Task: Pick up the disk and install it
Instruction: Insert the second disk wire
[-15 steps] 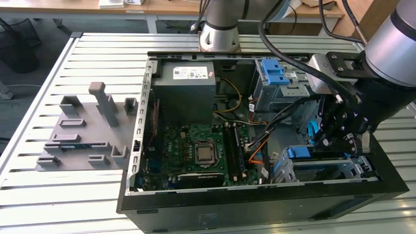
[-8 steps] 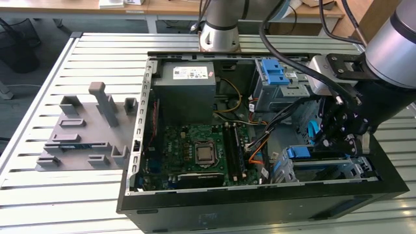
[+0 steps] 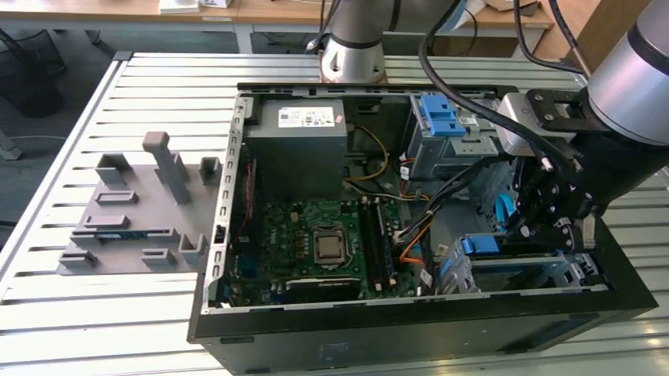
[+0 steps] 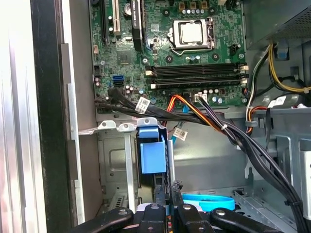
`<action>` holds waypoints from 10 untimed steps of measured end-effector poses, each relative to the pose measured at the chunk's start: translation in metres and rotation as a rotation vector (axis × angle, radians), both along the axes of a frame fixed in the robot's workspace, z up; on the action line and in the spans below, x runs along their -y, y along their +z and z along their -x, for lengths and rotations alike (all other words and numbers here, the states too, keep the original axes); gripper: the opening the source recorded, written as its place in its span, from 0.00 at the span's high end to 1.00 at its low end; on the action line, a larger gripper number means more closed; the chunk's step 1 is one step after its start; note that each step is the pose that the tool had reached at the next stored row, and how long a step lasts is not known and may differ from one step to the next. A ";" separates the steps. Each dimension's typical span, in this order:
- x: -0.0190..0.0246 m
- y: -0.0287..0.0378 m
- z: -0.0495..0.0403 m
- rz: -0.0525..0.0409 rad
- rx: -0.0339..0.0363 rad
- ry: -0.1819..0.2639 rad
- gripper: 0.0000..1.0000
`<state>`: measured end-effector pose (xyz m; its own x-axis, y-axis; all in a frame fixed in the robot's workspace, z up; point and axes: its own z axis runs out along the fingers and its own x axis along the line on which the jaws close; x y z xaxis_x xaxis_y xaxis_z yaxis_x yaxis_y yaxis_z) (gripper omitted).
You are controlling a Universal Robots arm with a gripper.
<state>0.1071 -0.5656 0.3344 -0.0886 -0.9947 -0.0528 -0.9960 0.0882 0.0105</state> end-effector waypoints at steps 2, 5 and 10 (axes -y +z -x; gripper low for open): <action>0.0000 -0.0003 -0.0002 0.0000 0.0000 0.000 0.84; 0.0000 -0.0009 -0.0003 -0.0001 0.0000 0.000 0.84; 0.0000 -0.0021 -0.0004 -0.0002 0.0000 0.000 0.84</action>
